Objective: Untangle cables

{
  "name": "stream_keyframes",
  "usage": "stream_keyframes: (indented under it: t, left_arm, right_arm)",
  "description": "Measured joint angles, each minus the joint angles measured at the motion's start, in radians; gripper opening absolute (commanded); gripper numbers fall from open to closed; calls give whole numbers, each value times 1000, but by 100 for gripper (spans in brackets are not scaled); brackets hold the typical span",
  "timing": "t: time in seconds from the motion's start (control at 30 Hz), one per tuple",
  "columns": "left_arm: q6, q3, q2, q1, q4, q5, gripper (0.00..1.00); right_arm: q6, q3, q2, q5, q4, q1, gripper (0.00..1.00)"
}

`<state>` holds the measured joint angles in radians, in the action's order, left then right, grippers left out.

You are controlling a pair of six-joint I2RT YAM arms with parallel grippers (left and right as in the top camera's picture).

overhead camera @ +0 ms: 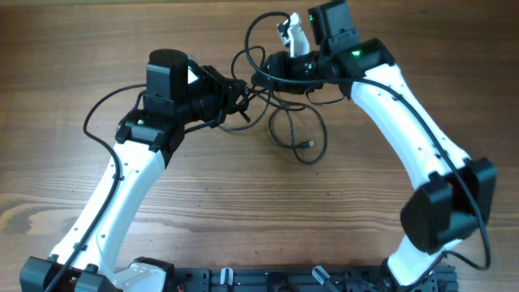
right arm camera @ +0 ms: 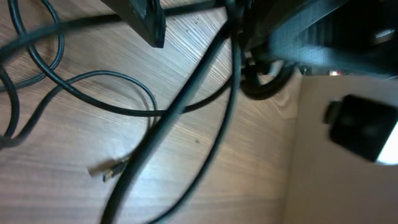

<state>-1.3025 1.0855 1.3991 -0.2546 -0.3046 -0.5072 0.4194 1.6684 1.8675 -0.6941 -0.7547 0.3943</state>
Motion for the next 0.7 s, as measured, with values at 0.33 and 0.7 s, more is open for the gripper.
stream_keyframes:
  t: [0.33, 0.7]
  left_arm:
    - [11, 0, 0, 0, -2, -20, 4]
    - [130, 0, 1, 24, 50, -63, 4]
  right_arm:
    - [11, -6, 46, -8, 59, -1, 4]
    - [12, -6, 46, 10, -53, -137, 4]
